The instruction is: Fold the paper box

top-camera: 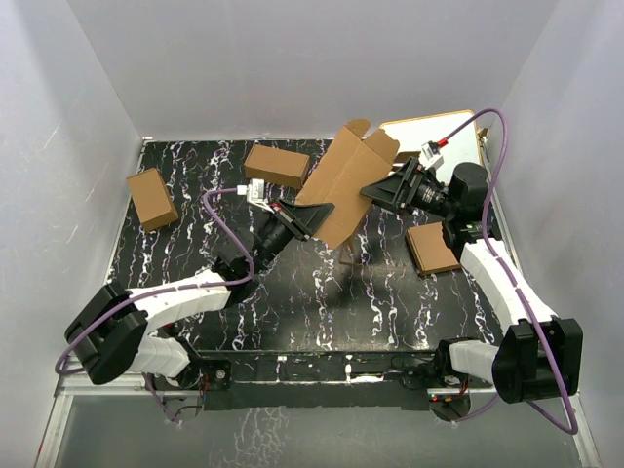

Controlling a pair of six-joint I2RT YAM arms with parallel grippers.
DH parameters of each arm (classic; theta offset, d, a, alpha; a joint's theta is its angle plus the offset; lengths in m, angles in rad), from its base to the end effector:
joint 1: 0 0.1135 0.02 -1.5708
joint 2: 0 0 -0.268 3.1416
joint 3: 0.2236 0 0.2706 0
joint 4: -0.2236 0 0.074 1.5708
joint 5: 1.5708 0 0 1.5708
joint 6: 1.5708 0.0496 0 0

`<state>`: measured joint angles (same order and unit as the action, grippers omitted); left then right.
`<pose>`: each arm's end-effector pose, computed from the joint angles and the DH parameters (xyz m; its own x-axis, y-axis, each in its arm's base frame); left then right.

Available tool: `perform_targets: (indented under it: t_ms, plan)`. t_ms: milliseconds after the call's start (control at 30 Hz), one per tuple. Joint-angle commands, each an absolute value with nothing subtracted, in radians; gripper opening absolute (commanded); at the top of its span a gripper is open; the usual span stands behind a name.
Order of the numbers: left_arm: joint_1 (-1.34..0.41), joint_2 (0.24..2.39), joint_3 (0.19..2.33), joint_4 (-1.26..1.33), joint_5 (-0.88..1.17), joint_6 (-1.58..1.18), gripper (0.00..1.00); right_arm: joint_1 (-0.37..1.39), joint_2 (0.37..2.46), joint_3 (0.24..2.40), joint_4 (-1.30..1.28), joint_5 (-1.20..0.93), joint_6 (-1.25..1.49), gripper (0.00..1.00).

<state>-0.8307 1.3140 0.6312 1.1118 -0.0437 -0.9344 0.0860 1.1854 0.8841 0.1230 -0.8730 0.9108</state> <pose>0.2085 -0.2251 0.3042 -0.4050 -0.7480 -0.5258 0.6481 0.1708 -0.7422 0.2889 0.0631 0.3221 -0.7455 0.4452 -0.4960 -0.3549 0.3648 0.8608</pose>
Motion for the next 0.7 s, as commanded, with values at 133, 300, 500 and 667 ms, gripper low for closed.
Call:
perform_targets:
  t_ms: [133, 300, 500, 667]
  plan:
    - [-0.853, 1.381, 0.677, 1.241, -0.035, -0.991, 0.0, 0.097, 1.171, 0.843, 0.354, -0.943, 1.049, 0.75]
    - [-0.856, 1.408, 0.682, 1.246, -0.045, -1.006, 0.0, 0.098, 1.16, 0.818, 0.4, -0.947, 1.071, 0.55]
    - [-0.856, 1.4, 0.668, 1.238, -0.067, -1.01, 0.0, 0.098, 1.148, 0.792, 0.421, -0.937, 1.1, 0.3]
    - [-0.856, 1.396, 0.663, 1.227, -0.077, -1.01, 0.0, 0.097, 1.149, 0.778, 0.448, -0.945, 1.111, 0.09]
